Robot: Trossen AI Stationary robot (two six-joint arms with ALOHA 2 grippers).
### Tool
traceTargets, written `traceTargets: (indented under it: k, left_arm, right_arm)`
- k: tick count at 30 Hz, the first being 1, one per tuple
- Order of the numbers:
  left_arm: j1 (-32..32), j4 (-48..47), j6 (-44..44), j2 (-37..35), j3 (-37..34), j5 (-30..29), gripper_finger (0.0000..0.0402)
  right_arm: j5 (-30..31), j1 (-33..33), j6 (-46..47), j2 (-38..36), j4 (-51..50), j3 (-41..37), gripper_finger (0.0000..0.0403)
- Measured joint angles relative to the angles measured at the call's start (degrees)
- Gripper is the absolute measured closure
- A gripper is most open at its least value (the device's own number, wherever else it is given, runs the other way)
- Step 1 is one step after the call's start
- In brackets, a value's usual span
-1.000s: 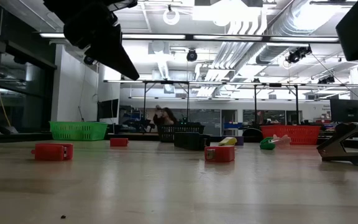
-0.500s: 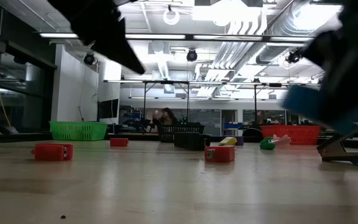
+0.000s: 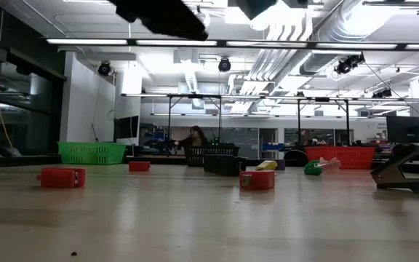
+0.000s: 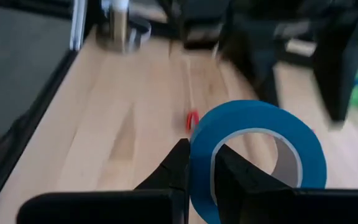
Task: Pick and place Stapler, Stapler remover, tape
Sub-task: Put the light blue tape in the green bin
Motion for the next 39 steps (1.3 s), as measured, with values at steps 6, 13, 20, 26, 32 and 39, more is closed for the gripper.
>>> traceTargets:
  k: [6,13,20,26,32,39]
  left_arm:
    - [0.0,4.2,3.2,0.0,0.0,4.8,0.0197]
    - [0.0,8.6,6.8,0.0,0.0,10.3,0.0197]
    - [0.0,11.6,10.0,0.0,0.0,11.9,0.0197]
    - [0.0,15.7,13.0,0.0,-0.1,16.5,0.0197]
    - [0.0,16.5,14.8,0.0,-0.1,17.2,0.0197]
    - [-0.1,19.6,17.6,0.0,-0.1,18.1,0.0197]
  right_arm:
    - [0.0,0.1,-7.2,-0.3,7.1,0.0,0.0372]
    - [1.1,-0.1,-7.4,-0.3,7.9,0.0,0.0372]
    - [-0.5,-0.1,-7.2,-0.3,7.9,0.0,0.0372]
    - [-1.5,-0.7,-7.3,-0.3,8.5,0.0,0.0372]
    - [-5.0,-1.9,-8.3,-0.3,10.2,0.0,0.0372]
    - [-11.6,-3.6,-11.0,-0.3,14.7,0.0,0.0372]
